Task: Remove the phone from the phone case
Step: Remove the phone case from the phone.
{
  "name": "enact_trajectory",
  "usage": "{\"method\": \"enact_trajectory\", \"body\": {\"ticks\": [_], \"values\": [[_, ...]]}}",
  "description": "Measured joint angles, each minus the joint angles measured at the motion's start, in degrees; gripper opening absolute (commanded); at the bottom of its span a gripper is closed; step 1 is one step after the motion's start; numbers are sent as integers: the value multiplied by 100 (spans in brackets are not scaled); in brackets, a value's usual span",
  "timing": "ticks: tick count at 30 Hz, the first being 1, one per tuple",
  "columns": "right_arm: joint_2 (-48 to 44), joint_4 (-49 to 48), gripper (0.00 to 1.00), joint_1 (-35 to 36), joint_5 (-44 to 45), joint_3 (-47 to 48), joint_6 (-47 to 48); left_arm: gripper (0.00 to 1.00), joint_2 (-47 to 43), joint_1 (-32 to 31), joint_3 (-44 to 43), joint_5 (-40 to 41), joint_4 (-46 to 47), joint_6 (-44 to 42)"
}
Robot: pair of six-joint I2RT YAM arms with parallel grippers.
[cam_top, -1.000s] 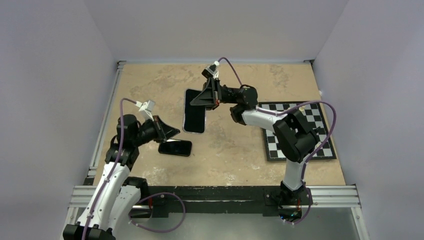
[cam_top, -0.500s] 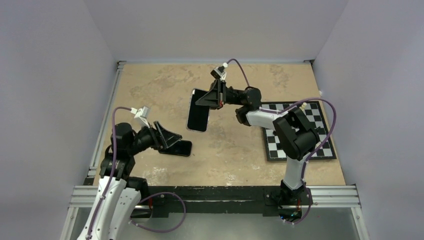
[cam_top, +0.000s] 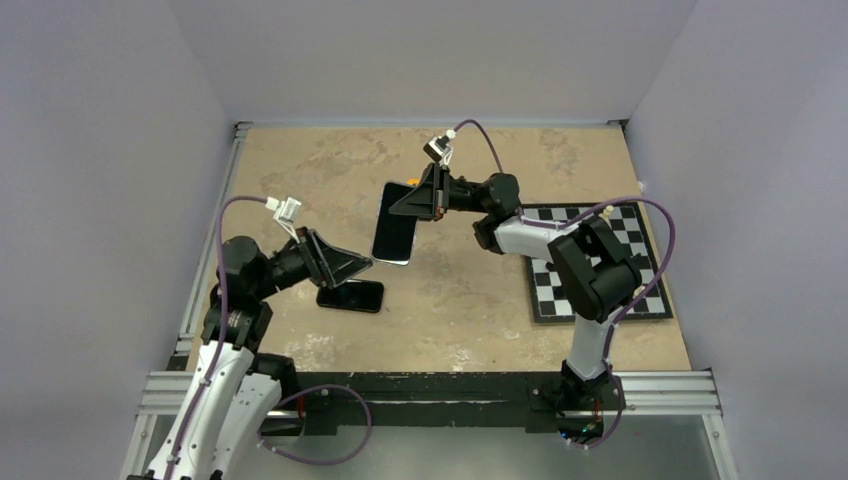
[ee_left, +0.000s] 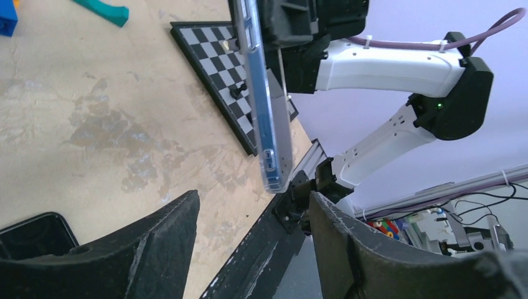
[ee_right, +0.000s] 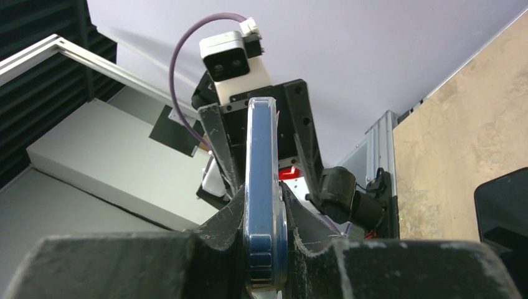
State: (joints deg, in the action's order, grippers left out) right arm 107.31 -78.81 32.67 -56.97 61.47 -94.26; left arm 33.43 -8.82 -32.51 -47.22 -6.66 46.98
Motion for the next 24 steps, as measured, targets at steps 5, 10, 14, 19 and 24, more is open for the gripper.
{"method": "enact_trajectory", "body": {"ticks": [5,10,14,19,24], "values": [[-76,205,0,0,2,0,160,51,192,-42,-190,-66,343,90],[-142,313,0,0,4,0,251,40,474,-85,-310,-74,535,107],[-186,437,0,0,4,0,334,36,699,-232,-354,-87,575,101],[-284,767,0,0,7,2,555,17,750,-295,-367,-151,542,7],[-365,835,0,-9,-98,2,717,4,896,-293,-374,-376,592,-4]]}}
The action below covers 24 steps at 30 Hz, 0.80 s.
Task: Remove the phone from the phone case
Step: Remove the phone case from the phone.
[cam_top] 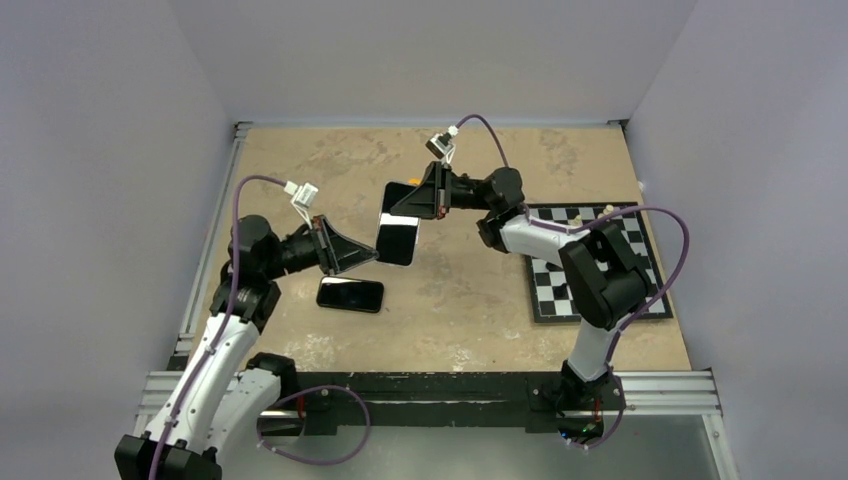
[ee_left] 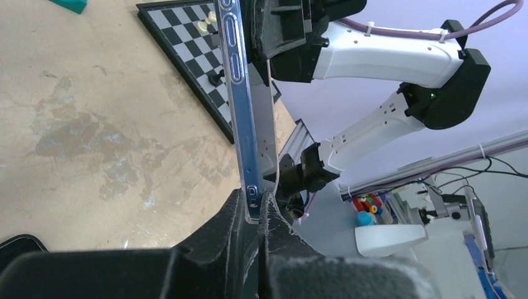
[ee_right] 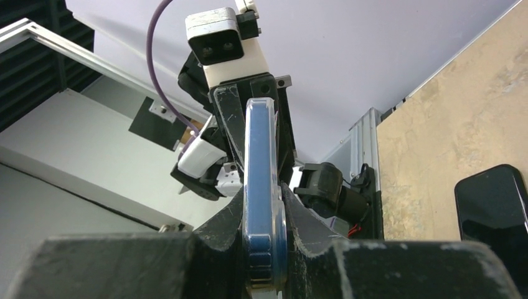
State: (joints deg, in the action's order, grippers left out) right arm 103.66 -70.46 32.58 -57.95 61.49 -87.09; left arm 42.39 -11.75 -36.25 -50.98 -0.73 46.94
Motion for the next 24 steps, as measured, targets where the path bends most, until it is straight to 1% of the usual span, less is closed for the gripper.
{"method": "enact_trajectory", "body": {"ticks": [1,5,8,11,14,16,18,21,24], "values": [[-9,-4,0,-7,-35,0,17,0,55,2,0,-83,48,2],[-20,-181,0,-24,-155,2,-129,0,142,9,4,-389,247,-24],[22,-741,0,-13,-240,59,-549,0,101,7,4,-634,522,-61],[118,-1237,0,17,-326,221,-970,0,31,-9,20,-846,984,39],[256,-1602,0,37,-382,446,-1373,0,52,-28,92,-999,1624,326],[365,-1714,0,42,-424,592,-1631,0,111,-31,140,-1075,1971,492],[479,-1727,0,42,-444,708,-1880,0,155,-28,146,-1082,2116,570],[634,-1733,0,50,-452,809,-2223,0,140,-28,170,-1023,2124,549],[721,-1735,0,76,-457,841,-2369,0,114,-28,234,-1010,2114,463]]}}
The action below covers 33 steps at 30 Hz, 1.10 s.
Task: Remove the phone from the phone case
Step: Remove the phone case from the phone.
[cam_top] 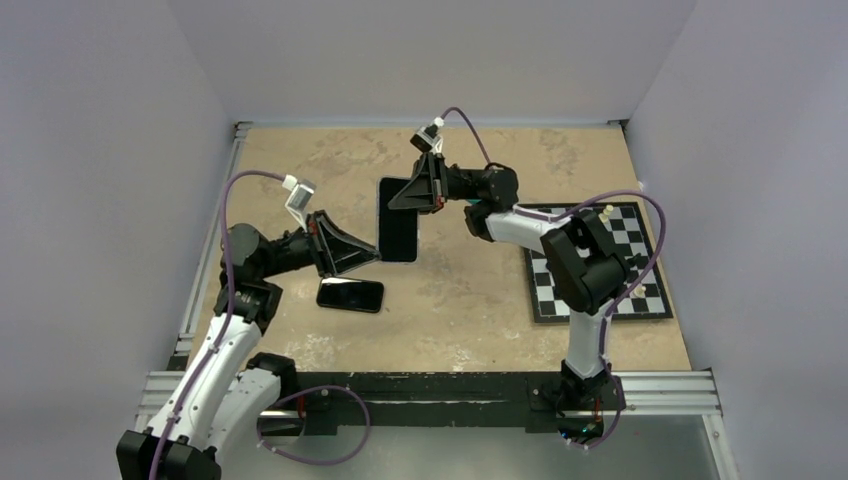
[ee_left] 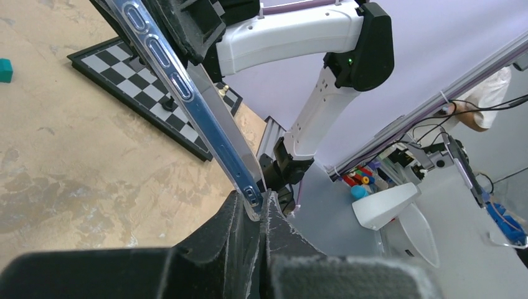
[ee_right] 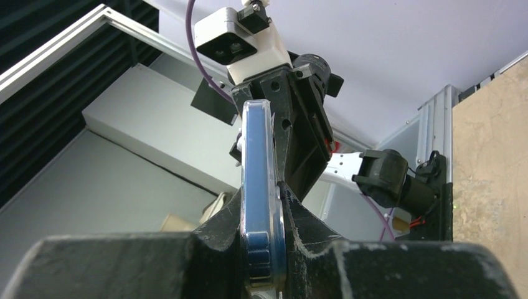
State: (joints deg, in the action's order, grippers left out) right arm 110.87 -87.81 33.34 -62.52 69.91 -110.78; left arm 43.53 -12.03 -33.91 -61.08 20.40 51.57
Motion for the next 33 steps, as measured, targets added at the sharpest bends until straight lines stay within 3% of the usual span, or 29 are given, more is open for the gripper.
{"method": "enact_trajectory", "body": {"ticks": [13,24,33], "values": [[417,0,0,214,170,564,-275,0,247,-4,195,-227,852,48],[437,13,0,323,251,468,-273,0,-74,-116,-256,116,-1329,-1770],[437,57,0,256,542,323,-103,0,-66,-166,-511,949,-2437,-2227]]}}
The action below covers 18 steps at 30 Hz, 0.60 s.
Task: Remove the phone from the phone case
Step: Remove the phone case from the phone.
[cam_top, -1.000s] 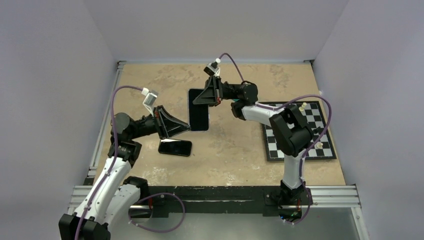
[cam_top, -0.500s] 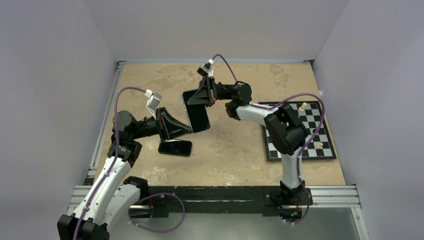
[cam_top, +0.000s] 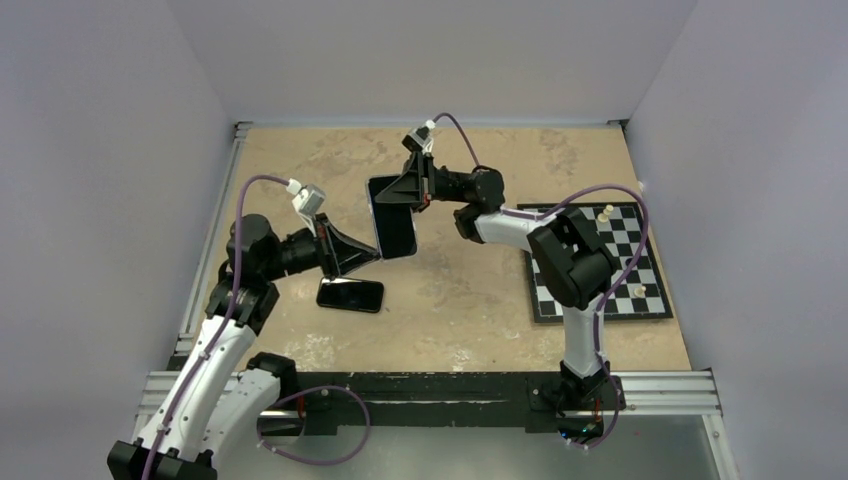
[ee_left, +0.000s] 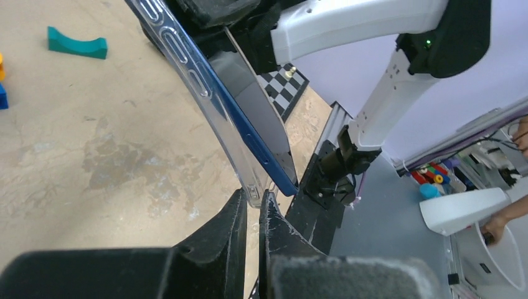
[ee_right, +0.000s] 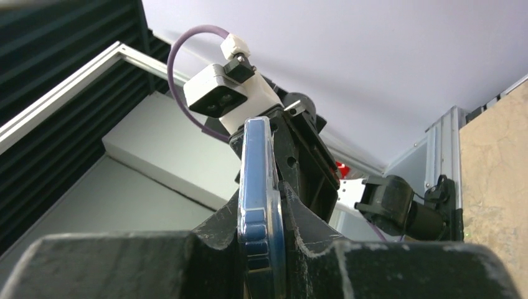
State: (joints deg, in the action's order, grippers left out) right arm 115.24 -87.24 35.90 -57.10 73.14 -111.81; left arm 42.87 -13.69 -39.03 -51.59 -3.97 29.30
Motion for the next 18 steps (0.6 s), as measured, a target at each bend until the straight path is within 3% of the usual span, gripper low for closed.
{"method": "enact_trajectory", "body": {"ticks": [8,16,18], "values": [[0,203,0,-66,424,-131,151,2,9,-22,-31,684,-109,334],[0,284,0,-79,684,-243,92,33,87,-22,286,732,688,1329],[0,326,0,-79,719,-254,76,36,146,-22,413,732,953,1537]]}}
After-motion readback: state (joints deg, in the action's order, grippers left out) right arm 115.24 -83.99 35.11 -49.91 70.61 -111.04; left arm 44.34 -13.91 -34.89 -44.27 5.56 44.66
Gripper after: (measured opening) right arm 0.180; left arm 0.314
